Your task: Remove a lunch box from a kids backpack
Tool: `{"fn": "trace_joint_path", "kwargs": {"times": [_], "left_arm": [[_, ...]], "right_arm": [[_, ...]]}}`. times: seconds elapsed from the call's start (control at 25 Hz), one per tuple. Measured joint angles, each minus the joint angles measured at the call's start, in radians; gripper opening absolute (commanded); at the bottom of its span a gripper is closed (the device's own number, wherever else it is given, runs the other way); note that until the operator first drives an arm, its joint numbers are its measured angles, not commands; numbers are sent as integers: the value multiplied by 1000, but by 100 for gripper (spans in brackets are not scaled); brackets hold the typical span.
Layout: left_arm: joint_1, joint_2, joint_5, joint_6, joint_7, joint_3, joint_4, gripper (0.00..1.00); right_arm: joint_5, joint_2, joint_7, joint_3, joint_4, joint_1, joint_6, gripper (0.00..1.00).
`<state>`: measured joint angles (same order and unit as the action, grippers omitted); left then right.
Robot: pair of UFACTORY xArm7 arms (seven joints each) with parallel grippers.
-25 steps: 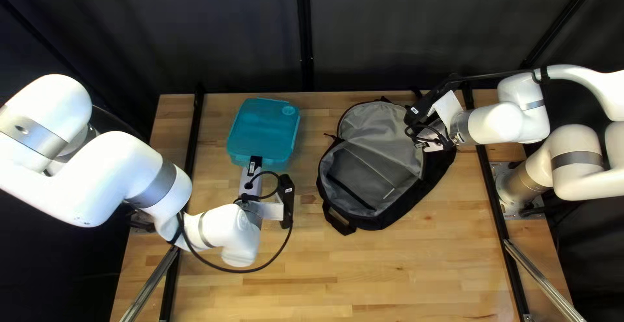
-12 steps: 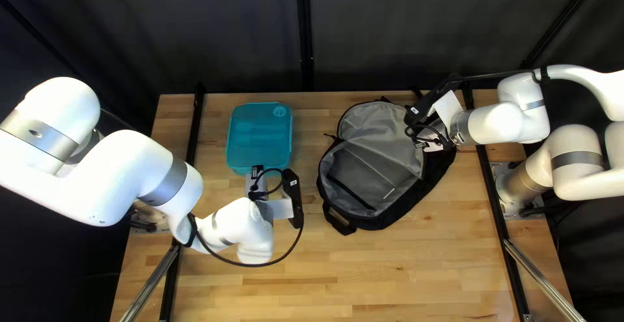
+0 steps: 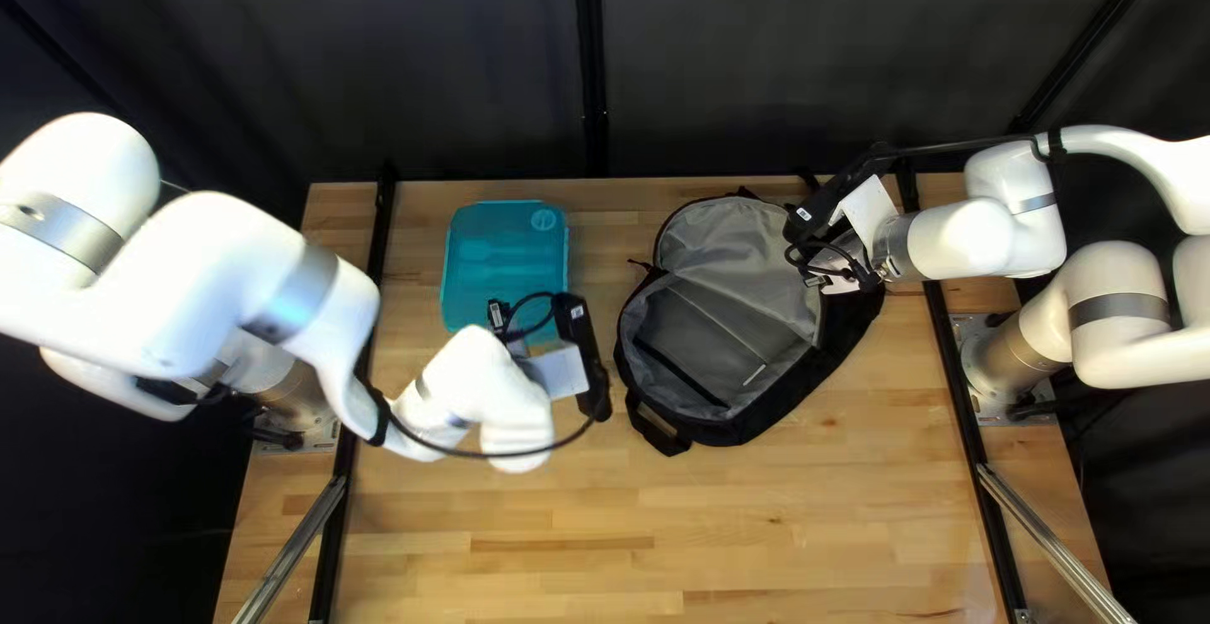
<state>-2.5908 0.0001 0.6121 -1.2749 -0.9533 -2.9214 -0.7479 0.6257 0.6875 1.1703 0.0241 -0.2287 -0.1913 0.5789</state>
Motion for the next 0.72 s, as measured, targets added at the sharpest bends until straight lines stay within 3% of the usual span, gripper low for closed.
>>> {"fn": "trace_joint_path", "kwargs": {"times": [0.4, 0.6, 0.72], "left_arm": [[-1, 47, -215, -305, 210, 22, -383, 100], [-9, 59, -279, -428, 231, 33, -512, 100], [-3, 80, -297, -467, 227, 26, -543, 100]], "right_arm": [[0, 0, 0, 0, 0, 0, 0, 0], [0, 0, 0, 0, 0, 0, 0, 0], [0, 0, 0, 0, 0, 0, 0, 0]]}}
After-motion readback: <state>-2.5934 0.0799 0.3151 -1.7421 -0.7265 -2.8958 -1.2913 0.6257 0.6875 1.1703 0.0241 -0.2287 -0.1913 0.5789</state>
